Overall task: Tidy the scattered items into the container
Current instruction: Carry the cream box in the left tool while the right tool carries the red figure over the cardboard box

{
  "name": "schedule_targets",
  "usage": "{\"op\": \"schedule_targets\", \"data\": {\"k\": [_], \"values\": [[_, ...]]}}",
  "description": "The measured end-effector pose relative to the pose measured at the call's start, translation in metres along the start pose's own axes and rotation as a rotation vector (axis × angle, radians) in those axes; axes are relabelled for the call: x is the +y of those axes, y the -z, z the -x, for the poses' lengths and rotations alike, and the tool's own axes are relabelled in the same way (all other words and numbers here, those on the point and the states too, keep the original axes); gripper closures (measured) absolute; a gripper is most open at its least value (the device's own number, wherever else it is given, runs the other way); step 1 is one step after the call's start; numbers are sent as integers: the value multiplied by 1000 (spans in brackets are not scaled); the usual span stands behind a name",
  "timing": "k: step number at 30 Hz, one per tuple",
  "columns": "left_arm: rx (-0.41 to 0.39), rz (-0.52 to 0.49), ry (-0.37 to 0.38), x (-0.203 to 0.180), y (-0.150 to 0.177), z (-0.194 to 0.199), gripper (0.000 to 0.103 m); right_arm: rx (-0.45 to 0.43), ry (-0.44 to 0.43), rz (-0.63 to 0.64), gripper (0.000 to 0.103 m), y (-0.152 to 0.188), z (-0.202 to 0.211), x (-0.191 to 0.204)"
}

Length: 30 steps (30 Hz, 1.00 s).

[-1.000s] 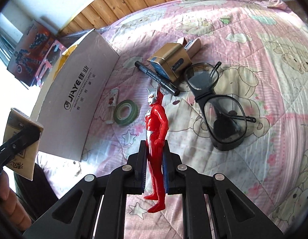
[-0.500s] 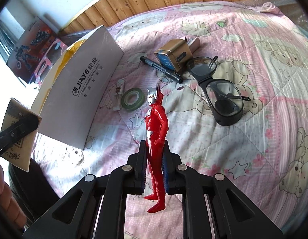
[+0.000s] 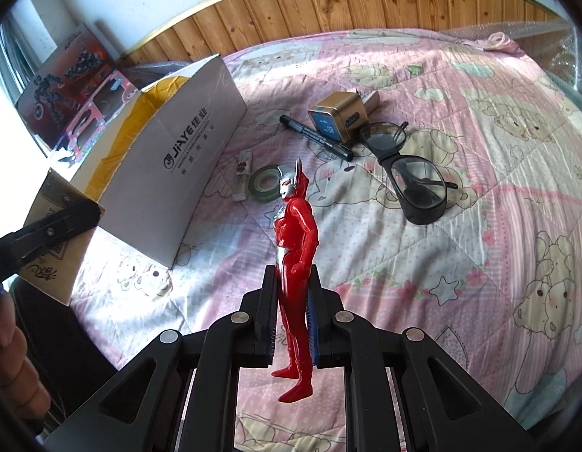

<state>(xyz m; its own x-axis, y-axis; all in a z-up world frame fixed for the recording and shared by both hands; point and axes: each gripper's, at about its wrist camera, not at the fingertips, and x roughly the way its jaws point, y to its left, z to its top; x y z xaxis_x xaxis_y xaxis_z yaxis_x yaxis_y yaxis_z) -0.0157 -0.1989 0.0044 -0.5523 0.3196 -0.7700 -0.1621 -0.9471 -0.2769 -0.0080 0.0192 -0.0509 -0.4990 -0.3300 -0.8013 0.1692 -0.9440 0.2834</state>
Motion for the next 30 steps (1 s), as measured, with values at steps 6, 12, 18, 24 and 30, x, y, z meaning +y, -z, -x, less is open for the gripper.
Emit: {"op": "schedule_targets", "data": {"k": [6,12,18,24,30], "values": [[2,8,16,5,3,2,80,-5,0,-1,90,9,8,16],[-17,32,29,18,0,12,80,-18,-11,7,90,10,17,35],[-23,63,39,34,-1,17,80,-36,-13,56,90,5,25,61],[-34,82,51,47,-3,24,80,-38,-18,92,90,0,27,83],[-51,107,60,62,-6,31,80,-42,-23,121,90,-6,29,102]]}}
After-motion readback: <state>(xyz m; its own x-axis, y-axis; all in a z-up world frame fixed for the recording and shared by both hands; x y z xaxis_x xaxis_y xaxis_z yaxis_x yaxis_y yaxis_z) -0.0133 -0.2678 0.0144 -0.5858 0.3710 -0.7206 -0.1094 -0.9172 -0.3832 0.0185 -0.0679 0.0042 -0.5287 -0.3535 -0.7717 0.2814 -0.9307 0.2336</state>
